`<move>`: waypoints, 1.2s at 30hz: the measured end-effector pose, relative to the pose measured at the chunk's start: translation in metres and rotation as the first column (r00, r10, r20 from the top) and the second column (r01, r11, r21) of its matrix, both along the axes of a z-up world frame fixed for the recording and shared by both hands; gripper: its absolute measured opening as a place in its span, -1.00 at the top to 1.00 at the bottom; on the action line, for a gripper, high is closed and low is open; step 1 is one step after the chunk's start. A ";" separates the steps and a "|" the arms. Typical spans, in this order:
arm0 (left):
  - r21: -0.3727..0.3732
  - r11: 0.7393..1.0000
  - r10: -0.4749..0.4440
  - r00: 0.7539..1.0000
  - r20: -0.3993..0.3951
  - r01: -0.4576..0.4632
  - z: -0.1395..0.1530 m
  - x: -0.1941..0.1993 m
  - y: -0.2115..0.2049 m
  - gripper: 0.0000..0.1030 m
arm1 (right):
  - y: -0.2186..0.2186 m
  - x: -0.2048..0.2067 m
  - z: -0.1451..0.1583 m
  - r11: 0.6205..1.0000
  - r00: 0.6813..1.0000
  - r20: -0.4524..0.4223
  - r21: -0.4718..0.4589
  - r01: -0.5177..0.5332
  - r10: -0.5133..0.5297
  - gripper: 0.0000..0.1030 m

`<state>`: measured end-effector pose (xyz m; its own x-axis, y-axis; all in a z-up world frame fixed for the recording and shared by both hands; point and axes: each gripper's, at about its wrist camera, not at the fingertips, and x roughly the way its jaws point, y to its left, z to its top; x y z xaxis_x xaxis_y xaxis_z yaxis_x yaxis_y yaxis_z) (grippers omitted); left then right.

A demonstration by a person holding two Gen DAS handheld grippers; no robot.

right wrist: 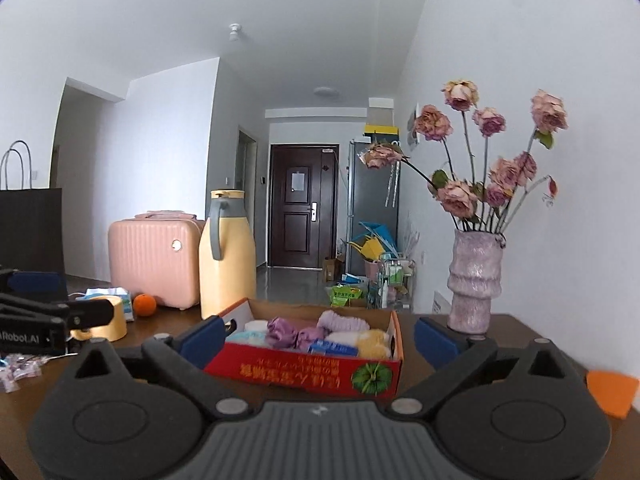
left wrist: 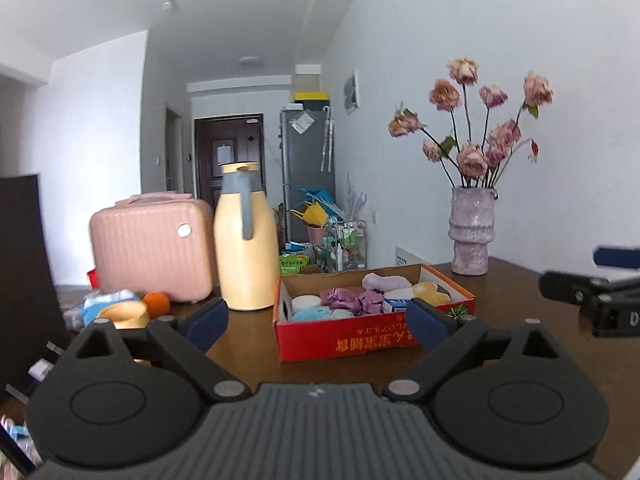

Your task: Organize soft objects

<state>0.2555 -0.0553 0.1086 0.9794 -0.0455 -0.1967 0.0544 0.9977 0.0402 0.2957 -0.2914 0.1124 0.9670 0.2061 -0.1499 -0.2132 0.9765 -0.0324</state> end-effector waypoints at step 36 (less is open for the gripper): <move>0.022 0.999 0.047 0.998 -0.049 -0.046 -0.067 -0.201 0.034 -1.00 | 0.035 -0.230 -0.075 0.997 0.987 -0.157 0.074 0.038 -0.026 -1.00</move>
<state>0.0542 -0.0211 0.0415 0.9693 0.0047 -0.2456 0.0103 0.9982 0.0597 0.0653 -0.2560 0.0373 0.9393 0.1920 -0.2843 -0.1781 0.9812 0.0740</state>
